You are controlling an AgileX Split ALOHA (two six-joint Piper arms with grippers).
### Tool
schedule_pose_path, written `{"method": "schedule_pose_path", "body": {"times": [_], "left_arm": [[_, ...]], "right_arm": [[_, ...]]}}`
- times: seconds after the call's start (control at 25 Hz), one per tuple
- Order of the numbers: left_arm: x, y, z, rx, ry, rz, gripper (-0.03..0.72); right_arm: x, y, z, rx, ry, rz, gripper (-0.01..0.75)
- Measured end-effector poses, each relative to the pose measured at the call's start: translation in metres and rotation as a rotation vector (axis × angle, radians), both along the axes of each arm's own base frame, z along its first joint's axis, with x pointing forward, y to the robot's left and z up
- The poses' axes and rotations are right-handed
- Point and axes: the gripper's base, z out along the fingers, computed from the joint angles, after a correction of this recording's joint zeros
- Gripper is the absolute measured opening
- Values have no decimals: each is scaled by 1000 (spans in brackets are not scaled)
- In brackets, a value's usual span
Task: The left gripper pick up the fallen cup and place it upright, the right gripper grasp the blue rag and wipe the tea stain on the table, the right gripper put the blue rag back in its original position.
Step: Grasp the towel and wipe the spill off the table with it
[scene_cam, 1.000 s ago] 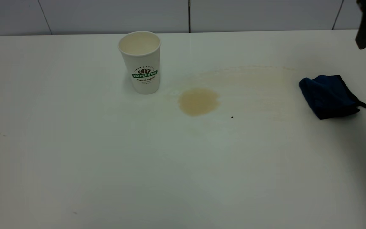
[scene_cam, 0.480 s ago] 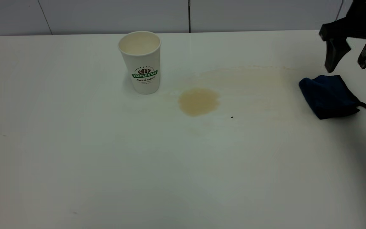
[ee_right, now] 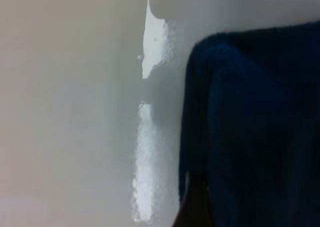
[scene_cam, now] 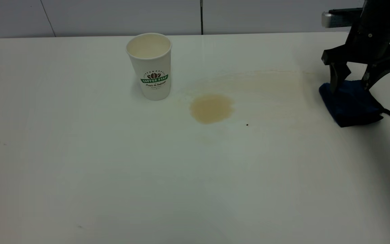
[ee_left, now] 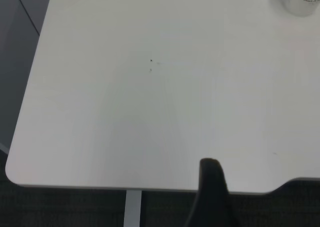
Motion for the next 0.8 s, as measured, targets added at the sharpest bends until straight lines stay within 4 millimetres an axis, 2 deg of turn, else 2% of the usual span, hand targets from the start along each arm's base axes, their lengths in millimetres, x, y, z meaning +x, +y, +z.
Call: {"method": "schedule_pose_path", "body": {"times": [0.28,0.52,0.68,0.8], "left_arm": [[0,0,0,0,0,0,579],[0,0,0,0,0,0,579],[0,0,0,0,0,0,579],[0,0,0,0,0,0,579]], "right_arm": [[6,-21,-23,41,31,-28,672],[5,-23,-33,52,42,-24,619],[5,-21,-35,68,45,-34,477],[5,-18,-37,91,54,-38,287]]}}
